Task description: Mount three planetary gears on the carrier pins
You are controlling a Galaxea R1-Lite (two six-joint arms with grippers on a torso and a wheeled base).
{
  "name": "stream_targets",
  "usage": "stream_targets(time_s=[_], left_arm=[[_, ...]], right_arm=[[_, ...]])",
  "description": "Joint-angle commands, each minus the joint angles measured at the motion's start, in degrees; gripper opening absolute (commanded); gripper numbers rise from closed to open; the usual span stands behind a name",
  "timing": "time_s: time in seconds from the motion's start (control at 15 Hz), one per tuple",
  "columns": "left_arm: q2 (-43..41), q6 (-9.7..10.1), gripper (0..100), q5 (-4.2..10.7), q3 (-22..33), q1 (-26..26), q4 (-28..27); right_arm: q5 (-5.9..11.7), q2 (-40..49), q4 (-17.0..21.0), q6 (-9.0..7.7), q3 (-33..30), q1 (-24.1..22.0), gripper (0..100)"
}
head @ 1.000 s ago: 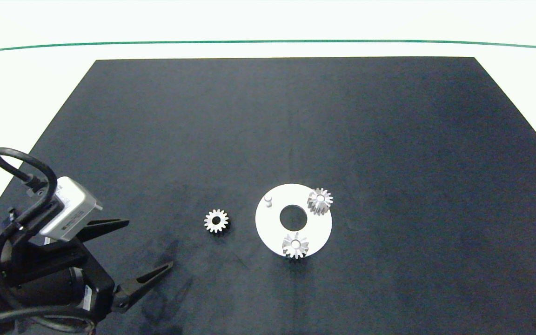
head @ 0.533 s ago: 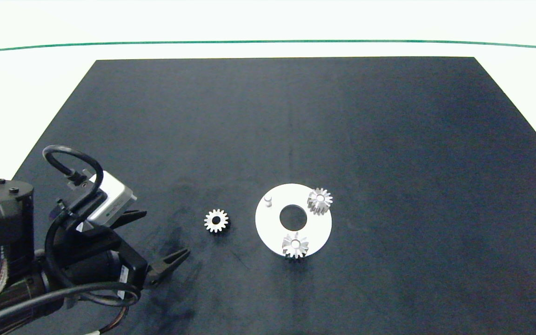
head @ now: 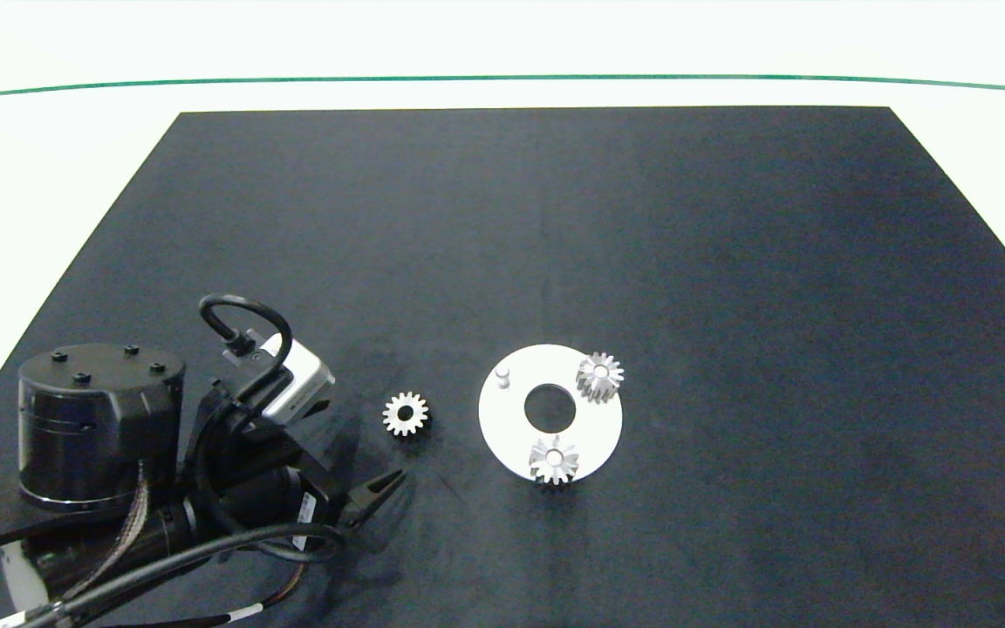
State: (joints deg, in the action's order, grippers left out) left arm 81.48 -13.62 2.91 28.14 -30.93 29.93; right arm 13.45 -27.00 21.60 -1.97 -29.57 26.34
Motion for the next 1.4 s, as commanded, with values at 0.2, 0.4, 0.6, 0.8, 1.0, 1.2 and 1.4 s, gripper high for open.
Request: stream_targets(time_s=[0.2,0.4,0.6,0.8,1.0,1.2,1.4], left_arm=[[4.7,0.08,100,0.87,0.3,-1.4,3.8],[6.9,0.08,100,0.95,1.7,-2.2,3.9],[9.0,0.08,100,0.95,3.4,-2.1,5.1],[10.5,-0.09,100,1.48,5.4,-2.1,5.8],[11.2,-0.18,100,1.74,5.6,-2.2,5.8],[11.1,-0.09,95,1.74,5.9,-2.1,5.8],[10.6,-0.09,89,1.74,5.9,-2.1,5.8]], right_arm=[[0.26,-0.9,-2.0,-0.05,1.2,0.1,100],[0.18,-1.0,-2.2,-0.05,1.4,0.1,100],[0.09,-1.0,-2.1,-0.05,1.4,0.2,100],[0.09,-1.2,-2.1,0.22,1.4,0.2,100],[0.09,-1.3,-2.1,0.83,1.4,0.3,100],[0.18,-1.3,-2.2,0.83,1.5,0.3,100],[0.18,-1.3,-2.2,0.83,1.5,0.3,100]])
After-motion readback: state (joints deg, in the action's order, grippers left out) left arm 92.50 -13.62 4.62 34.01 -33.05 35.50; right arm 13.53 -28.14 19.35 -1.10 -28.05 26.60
